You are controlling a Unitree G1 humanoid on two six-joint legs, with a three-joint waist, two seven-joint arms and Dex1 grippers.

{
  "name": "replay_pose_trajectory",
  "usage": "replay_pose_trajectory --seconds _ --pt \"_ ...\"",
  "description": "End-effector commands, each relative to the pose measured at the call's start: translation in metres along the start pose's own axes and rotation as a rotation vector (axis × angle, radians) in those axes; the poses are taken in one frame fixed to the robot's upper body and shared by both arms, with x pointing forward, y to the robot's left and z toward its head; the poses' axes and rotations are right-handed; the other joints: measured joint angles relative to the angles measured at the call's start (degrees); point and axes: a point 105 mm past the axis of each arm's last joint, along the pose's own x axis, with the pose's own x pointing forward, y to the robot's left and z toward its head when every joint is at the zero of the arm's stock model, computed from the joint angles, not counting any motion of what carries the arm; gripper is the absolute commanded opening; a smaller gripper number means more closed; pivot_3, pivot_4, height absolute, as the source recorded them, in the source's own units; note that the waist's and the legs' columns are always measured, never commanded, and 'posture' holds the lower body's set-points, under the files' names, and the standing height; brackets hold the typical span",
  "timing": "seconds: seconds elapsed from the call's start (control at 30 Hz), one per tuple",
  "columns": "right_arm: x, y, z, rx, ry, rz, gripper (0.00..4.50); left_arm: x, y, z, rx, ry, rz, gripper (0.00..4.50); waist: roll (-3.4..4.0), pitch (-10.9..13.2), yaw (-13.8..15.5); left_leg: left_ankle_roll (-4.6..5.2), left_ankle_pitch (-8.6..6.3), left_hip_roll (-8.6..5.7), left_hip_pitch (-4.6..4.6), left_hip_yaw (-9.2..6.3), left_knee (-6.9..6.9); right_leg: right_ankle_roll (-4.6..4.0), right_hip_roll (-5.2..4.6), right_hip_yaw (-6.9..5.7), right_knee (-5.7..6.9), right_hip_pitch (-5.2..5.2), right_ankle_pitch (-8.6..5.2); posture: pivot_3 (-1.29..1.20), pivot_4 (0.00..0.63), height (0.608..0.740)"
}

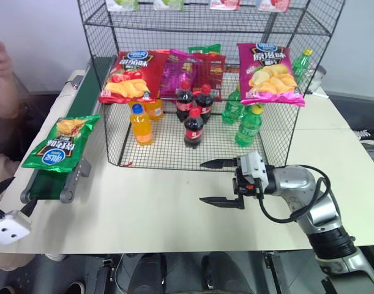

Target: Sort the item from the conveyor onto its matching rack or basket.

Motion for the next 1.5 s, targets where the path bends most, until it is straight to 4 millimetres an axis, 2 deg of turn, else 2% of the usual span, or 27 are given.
replay_pose_trajectory --seconds 0.03,0.73,0.83,1.03,1.17,1.3,1.4,1.5 --pt "-0.002 -0.002 0.006 -0.038 -0.013 -0.014 4.48 0.002 0.008 0.004 0.011 -0.026 0.025 3.9 0.0 0.0 0.0 0.0 0.0 0.0 0.0 0.0 0.0 0.0 0.0 0.0 0.0 0.0 0.0 0.0 0.15 0.739" --pt "-0.004 -0.009 0.008 -0.077 -0.001 -0.062 4.48 0.027 0.0 0.011 -0.034 -0.058 0.003 3.9 -0.01 -0.01 0.02 0.0 0.0 -0.01 0.0 0.01 0.01 0.02 0.04 -0.03 0.03 0.01 0.01 0.0 0.15 0.739" --pt "-0.005 -0.01 0.008 -0.081 0.002 -0.071 4.5 0.03 -0.002 0.014 -0.046 -0.069 -0.002 3.09 -0.01 0.0 0.02 0.0 0.0 -0.01 0.0 0.01 0.01 0.02 0.06 -0.03 0.05 0.0 0.01 0.0 0.15 0.739" --pt "-0.007 -0.014 0.009 -0.085 0.006 -0.09 4.5 0.035 -0.001 0.016 -0.069 -0.074 -0.008 0.06 -0.01 -0.01 0.05 0.01 0.0 -0.01 0.0 0.01 0.02 0.03 0.06 -0.03 0.06 0.01 0.01 0.0 0.15 0.739" --pt "-0.007 -0.015 0.009 -0.084 0.004 -0.093 4.5 0.037 0.006 0.017 -0.094 -0.078 0.016 0.02 -0.01 -0.01 0.05 0.01 0.0 -0.01 0.0 0.02 0.05 0.03 0.07 -0.03 0.06 0.01 0.01 0.0 0.15 0.739" --pt "-0.007 -0.015 0.007 -0.082 0.005 -0.095 4.5 0.035 0.026 0.027 -0.22 -0.137 0.086 0.02 -0.01 -0.01 0.05 0.01 0.0 -0.01 0.0 0.01 0.05 0.03 0.07 -0.04 0.1 0.0 0.01 0.0 0.15 0.739" --pt "-0.007 -0.016 0.006 -0.08 0.005 -0.097 4.5 0.029 0.04 0.049 -0.488 -0.249 0.05 0.02 -0.02 -0.01 0.01 0.0 0.01 0.0 0.0 0.01 0.08 0.03 0.05 -0.02 0.1 0.01 0.01 0.0 0.15 0.739" --pt "-0.008 -0.019 0.006 -0.081 0.008 -0.098 4.5 0.012 0.05 0.095 -0.746 -0.413 -0.152 0.02 -0.01 0.0 -0.16 -0.01 0.0 0.02 0.0 0.0 0.09 0.02 0.03 0.01 0.08 0.01 0.01 0.0 0.15 0.739"
